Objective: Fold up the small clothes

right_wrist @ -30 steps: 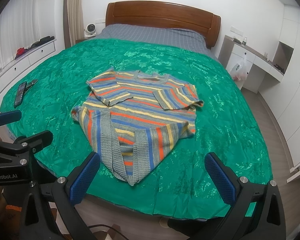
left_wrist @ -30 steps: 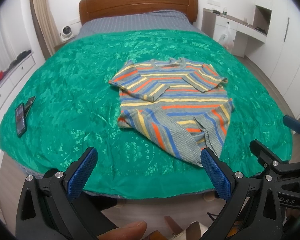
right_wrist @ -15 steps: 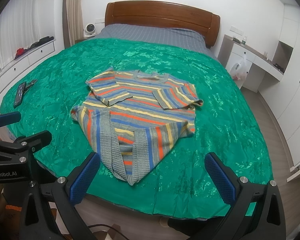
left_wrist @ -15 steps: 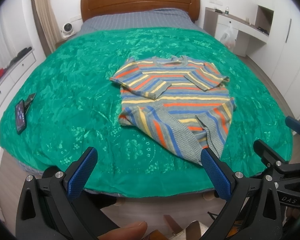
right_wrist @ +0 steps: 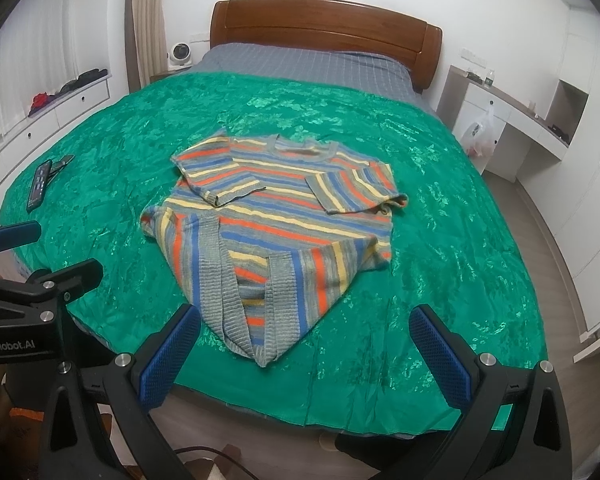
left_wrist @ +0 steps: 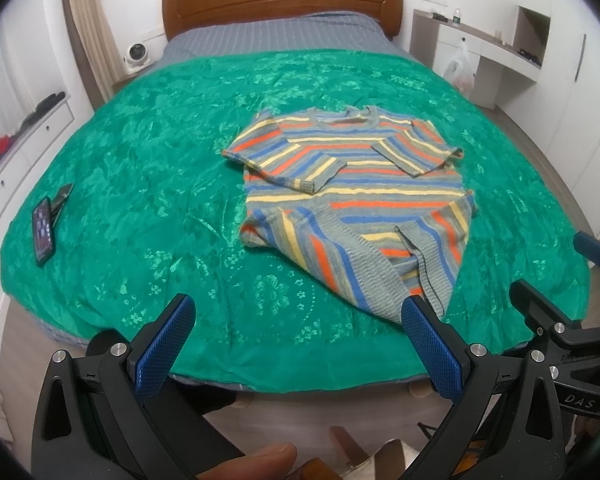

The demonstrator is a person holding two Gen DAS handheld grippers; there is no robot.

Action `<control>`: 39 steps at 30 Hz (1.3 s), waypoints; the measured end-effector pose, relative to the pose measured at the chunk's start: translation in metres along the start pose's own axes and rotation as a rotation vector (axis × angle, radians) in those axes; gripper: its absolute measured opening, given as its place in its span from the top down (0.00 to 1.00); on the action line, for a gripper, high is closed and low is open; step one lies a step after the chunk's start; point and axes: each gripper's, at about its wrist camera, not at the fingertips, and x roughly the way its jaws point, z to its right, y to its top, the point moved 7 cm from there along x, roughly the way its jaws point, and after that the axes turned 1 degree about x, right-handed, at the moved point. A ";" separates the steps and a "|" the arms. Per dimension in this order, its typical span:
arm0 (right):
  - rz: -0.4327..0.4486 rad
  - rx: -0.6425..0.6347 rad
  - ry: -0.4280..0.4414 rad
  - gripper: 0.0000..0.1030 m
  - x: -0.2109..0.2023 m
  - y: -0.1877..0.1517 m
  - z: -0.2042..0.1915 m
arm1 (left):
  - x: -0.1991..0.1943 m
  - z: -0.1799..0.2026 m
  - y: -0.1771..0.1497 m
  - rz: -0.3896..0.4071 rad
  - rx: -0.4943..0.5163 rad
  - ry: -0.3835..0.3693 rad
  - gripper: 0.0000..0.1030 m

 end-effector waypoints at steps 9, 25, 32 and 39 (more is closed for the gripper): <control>-0.004 -0.010 0.002 0.00 0.000 0.001 -0.003 | 0.003 -0.003 0.000 -0.012 -0.006 0.007 0.00; -0.051 -0.032 -0.098 0.00 0.031 -0.002 0.024 | 0.012 -0.027 -0.003 -0.021 -0.029 0.064 0.00; -0.128 -0.037 0.153 0.00 0.100 -0.003 -0.009 | 0.036 -0.062 -0.018 -0.101 -0.111 0.101 0.00; -0.212 -0.094 0.114 0.62 0.185 -0.009 -0.018 | 0.029 -0.063 -0.028 -0.108 -0.112 0.100 0.00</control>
